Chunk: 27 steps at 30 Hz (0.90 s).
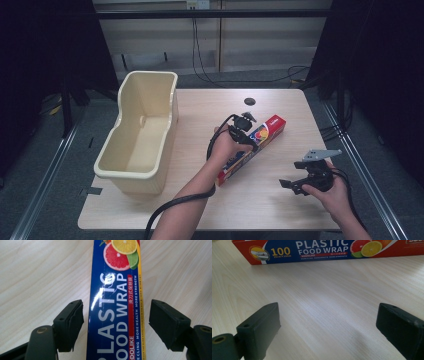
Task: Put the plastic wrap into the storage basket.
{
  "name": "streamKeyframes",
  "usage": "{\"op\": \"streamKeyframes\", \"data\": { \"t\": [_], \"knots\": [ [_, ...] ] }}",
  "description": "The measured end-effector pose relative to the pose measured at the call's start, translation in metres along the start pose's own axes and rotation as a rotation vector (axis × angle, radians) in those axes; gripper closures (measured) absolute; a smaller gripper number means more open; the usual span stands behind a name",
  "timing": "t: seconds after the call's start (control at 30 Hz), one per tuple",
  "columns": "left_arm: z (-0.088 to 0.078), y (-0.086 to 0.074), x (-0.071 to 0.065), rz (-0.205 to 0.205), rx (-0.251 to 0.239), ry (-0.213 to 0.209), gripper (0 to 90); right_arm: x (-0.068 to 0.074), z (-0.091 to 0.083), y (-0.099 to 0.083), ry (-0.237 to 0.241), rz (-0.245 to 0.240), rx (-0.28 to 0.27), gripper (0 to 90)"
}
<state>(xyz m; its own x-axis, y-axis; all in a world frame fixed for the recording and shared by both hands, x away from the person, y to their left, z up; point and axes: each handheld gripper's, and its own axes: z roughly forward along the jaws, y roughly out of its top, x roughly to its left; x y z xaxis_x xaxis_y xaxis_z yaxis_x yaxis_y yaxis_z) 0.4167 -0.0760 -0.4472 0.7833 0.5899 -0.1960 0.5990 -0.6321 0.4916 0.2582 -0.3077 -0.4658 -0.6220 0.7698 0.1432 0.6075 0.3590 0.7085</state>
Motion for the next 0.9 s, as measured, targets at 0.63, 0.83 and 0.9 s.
{"op": "streamKeyframes", "data": {
  "t": [0.63,0.83,0.9],
  "knots": [
    [0.014,0.002,0.001,0.001,0.033,-0.009,33.1,-0.001,-0.001,0.000,0.001,0.003,-0.010,5.3],
    [0.017,0.003,0.002,0.008,0.049,0.001,34.8,0.000,-0.001,0.000,0.002,0.001,-0.013,5.3],
    [0.017,0.003,0.003,0.008,0.047,-0.002,35.5,-0.001,-0.001,0.000,0.000,-0.003,-0.015,5.3]
  ]
}}
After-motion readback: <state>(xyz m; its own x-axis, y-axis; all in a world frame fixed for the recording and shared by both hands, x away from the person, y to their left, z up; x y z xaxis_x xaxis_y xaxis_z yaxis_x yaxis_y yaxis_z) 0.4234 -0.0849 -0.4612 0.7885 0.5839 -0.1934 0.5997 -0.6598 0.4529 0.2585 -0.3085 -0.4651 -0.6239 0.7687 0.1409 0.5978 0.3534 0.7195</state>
